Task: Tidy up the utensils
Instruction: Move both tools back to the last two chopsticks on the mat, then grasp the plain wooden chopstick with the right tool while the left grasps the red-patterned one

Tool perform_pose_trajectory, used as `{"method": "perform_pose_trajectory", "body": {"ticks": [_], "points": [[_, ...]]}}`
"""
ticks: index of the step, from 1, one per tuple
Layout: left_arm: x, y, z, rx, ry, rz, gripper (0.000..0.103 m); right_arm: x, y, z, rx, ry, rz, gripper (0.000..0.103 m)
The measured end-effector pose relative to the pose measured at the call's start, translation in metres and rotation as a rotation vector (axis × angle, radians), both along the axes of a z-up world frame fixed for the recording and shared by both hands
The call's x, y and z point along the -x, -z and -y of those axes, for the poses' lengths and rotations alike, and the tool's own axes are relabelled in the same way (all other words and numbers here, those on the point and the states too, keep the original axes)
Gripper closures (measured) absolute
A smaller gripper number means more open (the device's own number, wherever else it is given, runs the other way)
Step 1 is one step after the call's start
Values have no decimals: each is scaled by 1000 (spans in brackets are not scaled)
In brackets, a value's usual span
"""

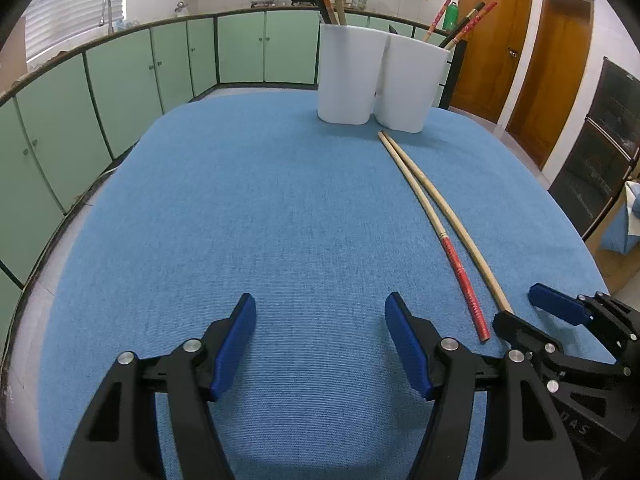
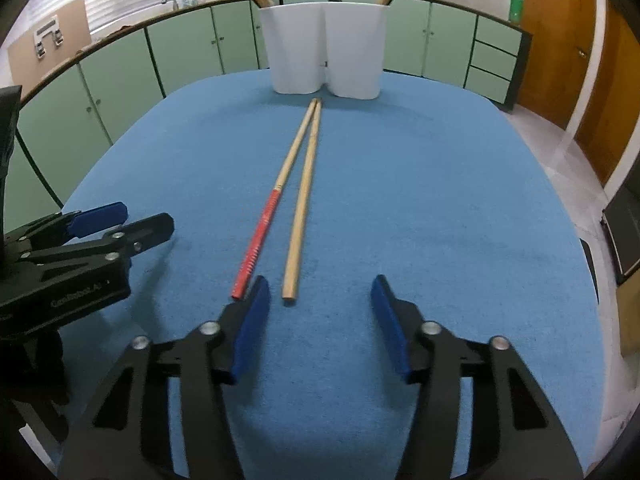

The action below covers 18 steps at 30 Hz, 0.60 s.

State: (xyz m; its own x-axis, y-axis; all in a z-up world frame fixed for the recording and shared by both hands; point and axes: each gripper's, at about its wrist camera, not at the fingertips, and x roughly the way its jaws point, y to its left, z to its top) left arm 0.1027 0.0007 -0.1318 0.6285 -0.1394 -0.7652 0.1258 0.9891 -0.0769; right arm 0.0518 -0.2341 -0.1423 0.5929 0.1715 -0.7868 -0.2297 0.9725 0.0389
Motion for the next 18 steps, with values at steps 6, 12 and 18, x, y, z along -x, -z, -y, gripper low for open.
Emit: {"method": "perform_pose_trajectory", "body": {"ticks": [6, 12, 18], "points": [[-1, 1, 3, -17, 5, 0, 37, 2, -1, 1, -29, -14, -2, 97], [3, -2, 13, -13, 30, 0, 37, 7, -5, 13, -63, 13, 13, 97], [10, -7, 43, 22, 96, 0, 37, 7, -5, 44, -65, 88, 14, 97]]}}
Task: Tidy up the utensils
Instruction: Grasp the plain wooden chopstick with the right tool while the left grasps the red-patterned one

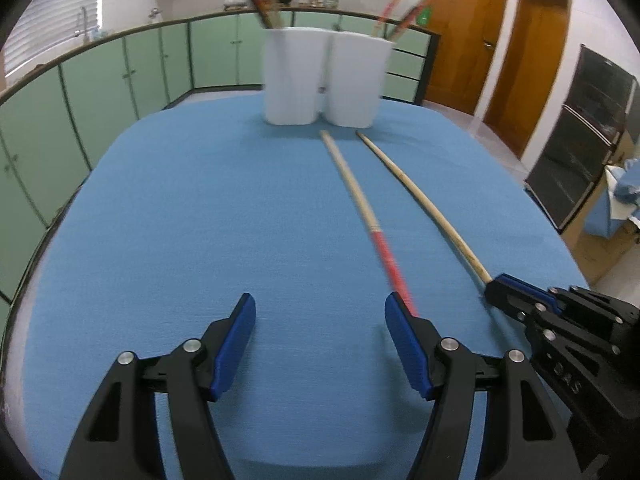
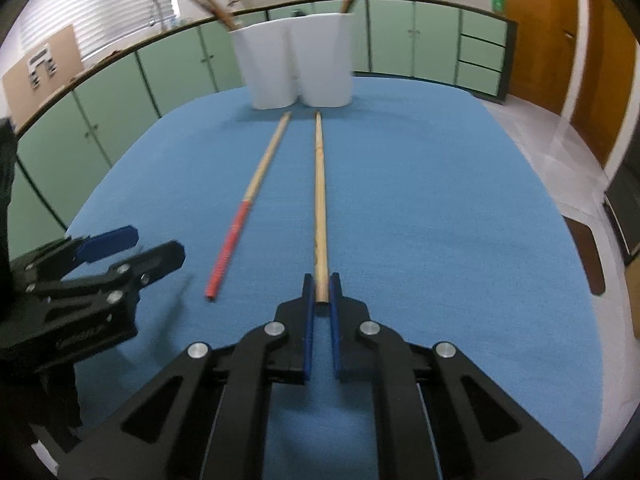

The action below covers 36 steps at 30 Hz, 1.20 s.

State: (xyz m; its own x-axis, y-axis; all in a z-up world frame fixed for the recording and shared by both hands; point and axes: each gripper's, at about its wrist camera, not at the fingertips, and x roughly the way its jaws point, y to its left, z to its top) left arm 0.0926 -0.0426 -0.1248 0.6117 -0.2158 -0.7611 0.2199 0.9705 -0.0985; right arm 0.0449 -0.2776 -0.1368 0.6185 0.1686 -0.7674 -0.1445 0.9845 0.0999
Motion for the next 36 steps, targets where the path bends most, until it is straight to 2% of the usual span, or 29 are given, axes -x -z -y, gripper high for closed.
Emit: {"method": "perform_pose_trajectory", "body": {"ticks": [6, 10, 15, 20, 24, 28, 36], "points": [[0, 8, 27, -34, 40, -20, 37, -2, 4, 27, -43, 36, -23, 97], [-2, 8, 35, -60, 31, -17, 39, -2, 5, 25, -40, 28, -23, 97], [-3, 9, 36, -99, -2, -6, 54, 1, 6, 22, -31, 13, -25, 95], [-1, 8, 38, -105, -12, 2, 82, 2, 6, 24, -46, 12, -25, 94], [0, 8, 41, -115, -9, 5, 97, 1, 6, 24, -45, 12, -23, 95], [0, 7, 42, -118, -8, 6, 97, 1, 5, 23, -34, 17, -19, 97], [6, -5, 30, -68, -23, 37, 97, 7, -8, 27, -62, 19, 19, 97]]}}
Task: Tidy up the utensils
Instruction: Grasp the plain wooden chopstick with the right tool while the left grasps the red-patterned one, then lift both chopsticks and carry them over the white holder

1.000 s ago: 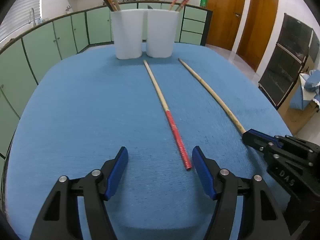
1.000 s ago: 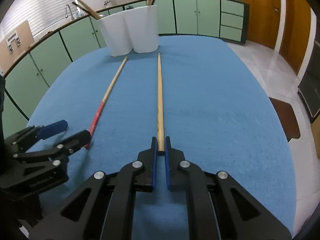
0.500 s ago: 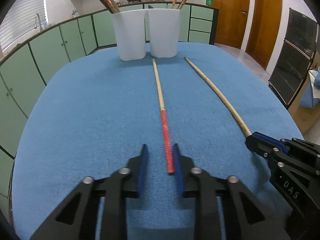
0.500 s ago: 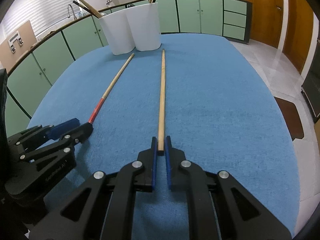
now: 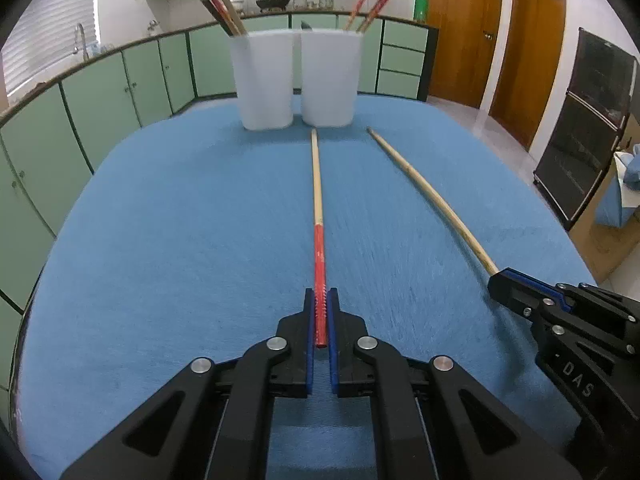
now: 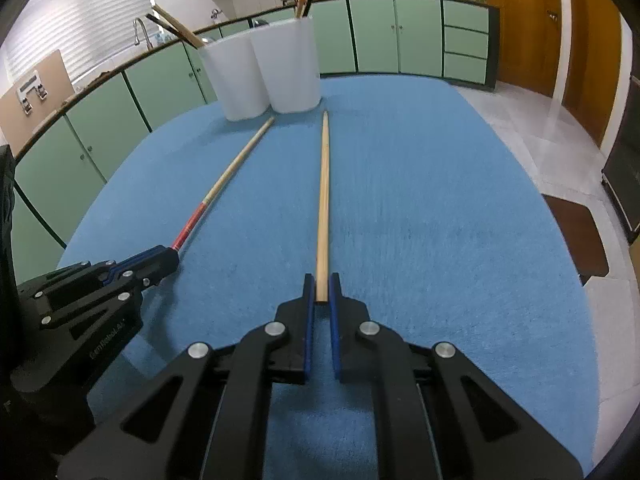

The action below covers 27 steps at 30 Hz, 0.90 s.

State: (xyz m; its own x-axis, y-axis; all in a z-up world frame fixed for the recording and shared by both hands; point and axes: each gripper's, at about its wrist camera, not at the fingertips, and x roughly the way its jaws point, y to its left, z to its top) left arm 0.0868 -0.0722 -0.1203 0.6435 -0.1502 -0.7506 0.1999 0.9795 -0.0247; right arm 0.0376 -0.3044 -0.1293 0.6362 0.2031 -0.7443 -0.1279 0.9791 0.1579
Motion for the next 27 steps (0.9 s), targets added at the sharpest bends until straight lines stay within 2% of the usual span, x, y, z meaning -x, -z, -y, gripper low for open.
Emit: {"method": "perform_pose_trajectory", "body": {"ticks": [11, 16, 27], "points": [[15, -66, -18, 15, -20, 163, 97, 5, -71, -1, 31, -31, 168, 97], [14, -98, -27, 55, -26, 228, 97, 2, -108, -5, 40, -59, 248, 97], [-14, -164, -29, 130, 42, 320, 97, -26, -168, -17, -9, -145, 313, 97]]}}
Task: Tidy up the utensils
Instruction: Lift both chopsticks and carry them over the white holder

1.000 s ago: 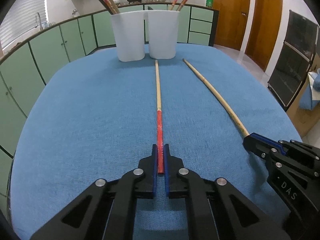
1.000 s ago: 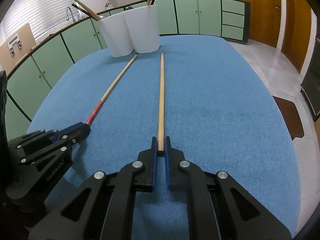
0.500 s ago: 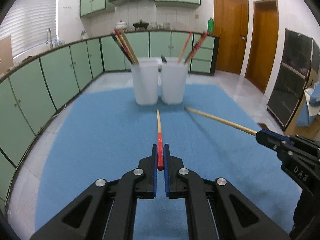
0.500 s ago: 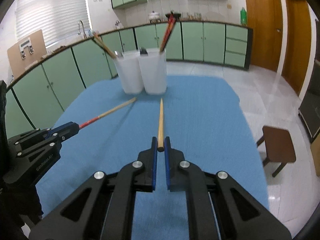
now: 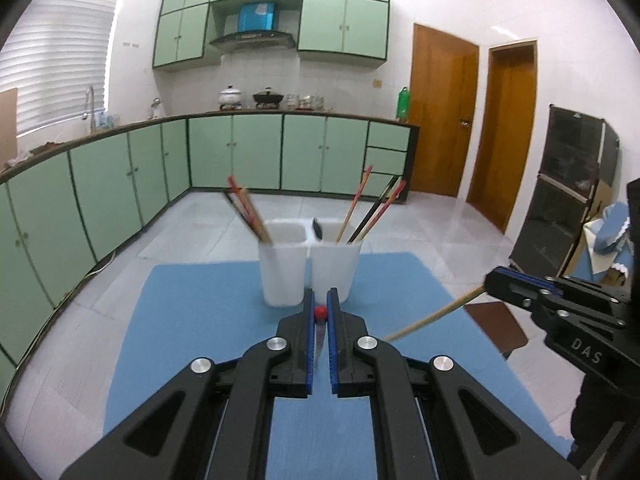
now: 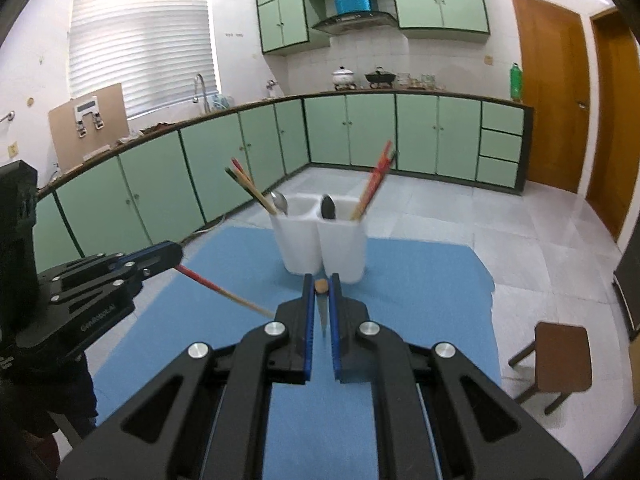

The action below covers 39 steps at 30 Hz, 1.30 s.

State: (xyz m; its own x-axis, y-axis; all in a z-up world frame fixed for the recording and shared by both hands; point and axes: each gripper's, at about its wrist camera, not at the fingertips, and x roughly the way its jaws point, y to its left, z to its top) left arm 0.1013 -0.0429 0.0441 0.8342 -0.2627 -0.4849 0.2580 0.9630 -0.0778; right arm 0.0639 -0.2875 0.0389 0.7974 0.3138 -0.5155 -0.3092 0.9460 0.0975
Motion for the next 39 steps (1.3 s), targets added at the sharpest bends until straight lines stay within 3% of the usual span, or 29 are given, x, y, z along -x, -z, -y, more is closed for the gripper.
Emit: {"method": "perform_pose_trajectory", "body": {"ticks": [9, 16, 26, 31, 39], "points": [[-25, -25, 12, 14, 63, 21, 97, -39, -38, -9, 22, -34, 27, 97], [-42, -46, 9, 32, 73, 53, 97, -71, -77, -4, -24, -44, 73, 97], [-101, -120, 9, 32, 19, 243, 97, -141, -137, -5, -57, 2, 216, 97], [-141, -120, 13, 21, -9, 263, 98, -177, -128, -8, -49, 25, 220, 97], [-184, -59, 18, 9, 2, 117, 98, -212, -68, -28, -2, 17, 113, 97]]}}
